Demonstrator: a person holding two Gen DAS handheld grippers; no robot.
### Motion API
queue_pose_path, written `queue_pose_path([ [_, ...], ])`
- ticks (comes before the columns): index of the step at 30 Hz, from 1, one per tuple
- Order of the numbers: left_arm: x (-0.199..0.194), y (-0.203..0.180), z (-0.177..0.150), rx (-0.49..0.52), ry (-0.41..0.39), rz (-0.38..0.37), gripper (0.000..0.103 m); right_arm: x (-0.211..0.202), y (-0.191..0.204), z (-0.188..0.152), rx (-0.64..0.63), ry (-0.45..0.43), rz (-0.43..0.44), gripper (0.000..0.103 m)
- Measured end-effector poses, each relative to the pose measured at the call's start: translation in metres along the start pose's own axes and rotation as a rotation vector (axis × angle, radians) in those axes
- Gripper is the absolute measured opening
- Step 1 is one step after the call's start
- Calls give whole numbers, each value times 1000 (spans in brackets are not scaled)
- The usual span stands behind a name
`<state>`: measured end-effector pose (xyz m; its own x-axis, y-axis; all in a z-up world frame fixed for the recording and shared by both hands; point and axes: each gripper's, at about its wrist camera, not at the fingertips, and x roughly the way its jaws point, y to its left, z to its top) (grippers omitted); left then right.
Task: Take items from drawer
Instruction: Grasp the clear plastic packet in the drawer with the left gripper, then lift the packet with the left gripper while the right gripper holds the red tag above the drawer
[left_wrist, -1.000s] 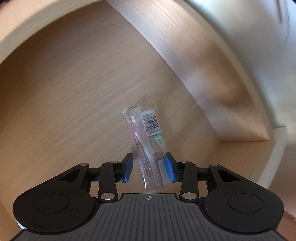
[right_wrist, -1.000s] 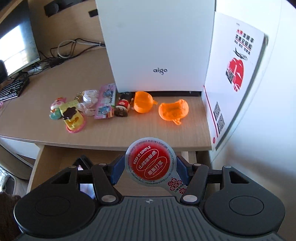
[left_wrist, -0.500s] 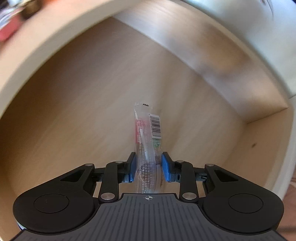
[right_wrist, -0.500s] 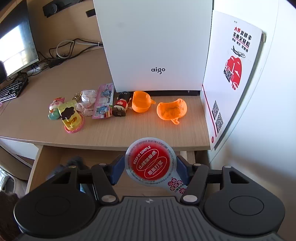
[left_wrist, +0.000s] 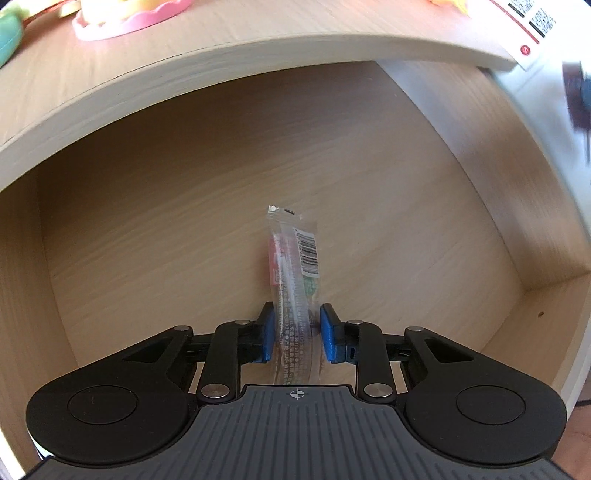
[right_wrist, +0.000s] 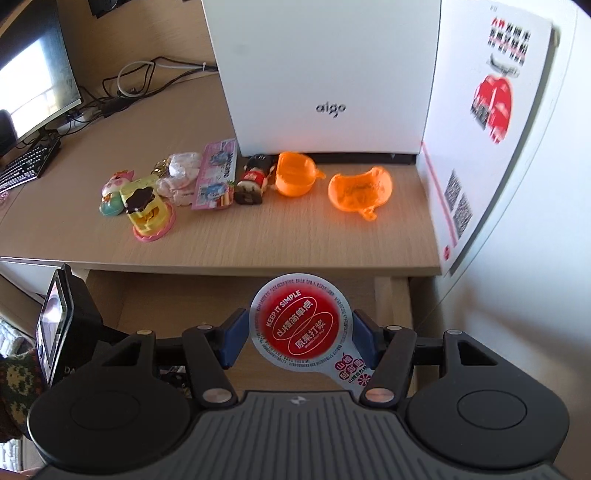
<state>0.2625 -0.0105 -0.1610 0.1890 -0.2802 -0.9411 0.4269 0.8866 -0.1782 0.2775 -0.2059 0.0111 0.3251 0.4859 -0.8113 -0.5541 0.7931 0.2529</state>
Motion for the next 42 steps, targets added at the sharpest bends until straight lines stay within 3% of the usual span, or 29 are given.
queue_pose_path([
  [5, -1, 11, -3, -10, -25, -20, 26, 19, 5, -13, 2, 66, 19, 60],
  [9, -13, 18, -6, -37, -40, -54, 16, 30, 7, -22, 9, 110, 23, 60],
  [15, -36, 20, -19, -21, -60, -86, 16, 41, 10, -31, 14, 153, 32, 60],
  [23, -102, 34, -48, -58, -143, -164, 16, 41, 25, -41, -4, 184, 66, 60],
  [28, -138, 32, -50, -86, -235, -210, 16, 22, 32, -36, -9, 146, 90, 60],
  [33, -169, 19, -25, -20, -343, -203, 16, -3, 33, -20, -10, 64, 101, 60],
  [37, -178, 9, 14, 59, -413, -154, 16, -24, 23, -2, 9, -18, 92, 60],
  [42, -164, -9, 69, 170, -457, -108, 16, -37, 8, 14, 43, -89, 49, 60],
])
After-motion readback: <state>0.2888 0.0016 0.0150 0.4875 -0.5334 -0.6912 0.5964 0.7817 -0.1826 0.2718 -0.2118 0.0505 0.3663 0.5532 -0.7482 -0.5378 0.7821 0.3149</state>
